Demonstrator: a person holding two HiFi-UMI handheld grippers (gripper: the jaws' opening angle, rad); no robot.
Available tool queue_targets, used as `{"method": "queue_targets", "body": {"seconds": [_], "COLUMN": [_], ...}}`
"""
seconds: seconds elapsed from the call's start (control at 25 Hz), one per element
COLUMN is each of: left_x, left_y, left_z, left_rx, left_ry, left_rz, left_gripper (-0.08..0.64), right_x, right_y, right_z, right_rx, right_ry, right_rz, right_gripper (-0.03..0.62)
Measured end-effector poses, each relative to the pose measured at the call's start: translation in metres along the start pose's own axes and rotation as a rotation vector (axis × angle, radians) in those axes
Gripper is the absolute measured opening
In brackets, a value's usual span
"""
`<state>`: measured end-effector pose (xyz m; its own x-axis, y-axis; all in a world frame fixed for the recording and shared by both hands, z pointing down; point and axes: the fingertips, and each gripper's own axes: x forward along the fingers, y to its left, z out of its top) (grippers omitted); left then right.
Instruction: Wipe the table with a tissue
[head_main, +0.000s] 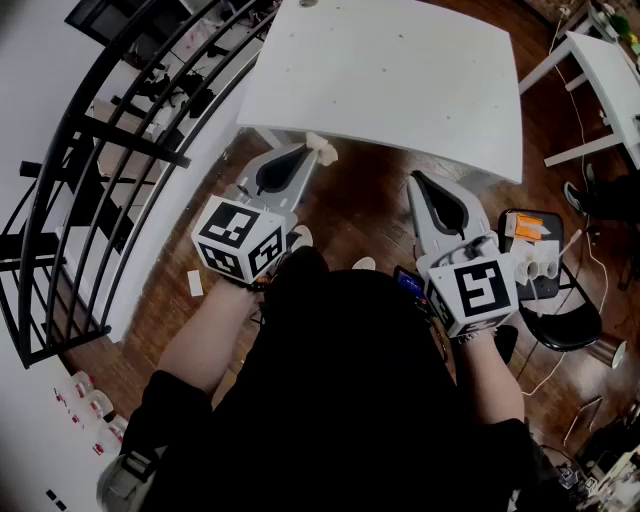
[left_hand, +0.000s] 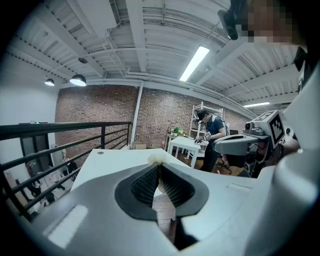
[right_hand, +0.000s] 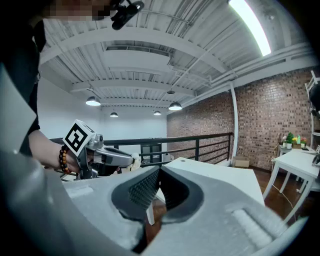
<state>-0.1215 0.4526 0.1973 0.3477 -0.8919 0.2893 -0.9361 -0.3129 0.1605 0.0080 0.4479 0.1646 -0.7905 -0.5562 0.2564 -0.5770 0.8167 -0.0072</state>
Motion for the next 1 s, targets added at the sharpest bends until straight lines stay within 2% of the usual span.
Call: {"method": "queue_targets", "body": {"seconds": [0.48,1.0], "left_x": [0.034,0.066], "left_y": [0.012,0.067], "left_z": [-0.006,-0.029], "left_rx": [-0.001,0.018], "left_ry": [0.025,0.114], "left_rz": [-0.007,-0.036], "left_gripper": [0.034,0.034], "right_x": [0.025,0.086], "right_y": [-0.022,-0.02], "right_z": [-0.002,-0.006], "right_rx": [-0.001,0.019], "right_ry": [0.041,0.102], "right_rz": [-0.02,-0.019], "right_gripper": [-0.008,-0.008]}}
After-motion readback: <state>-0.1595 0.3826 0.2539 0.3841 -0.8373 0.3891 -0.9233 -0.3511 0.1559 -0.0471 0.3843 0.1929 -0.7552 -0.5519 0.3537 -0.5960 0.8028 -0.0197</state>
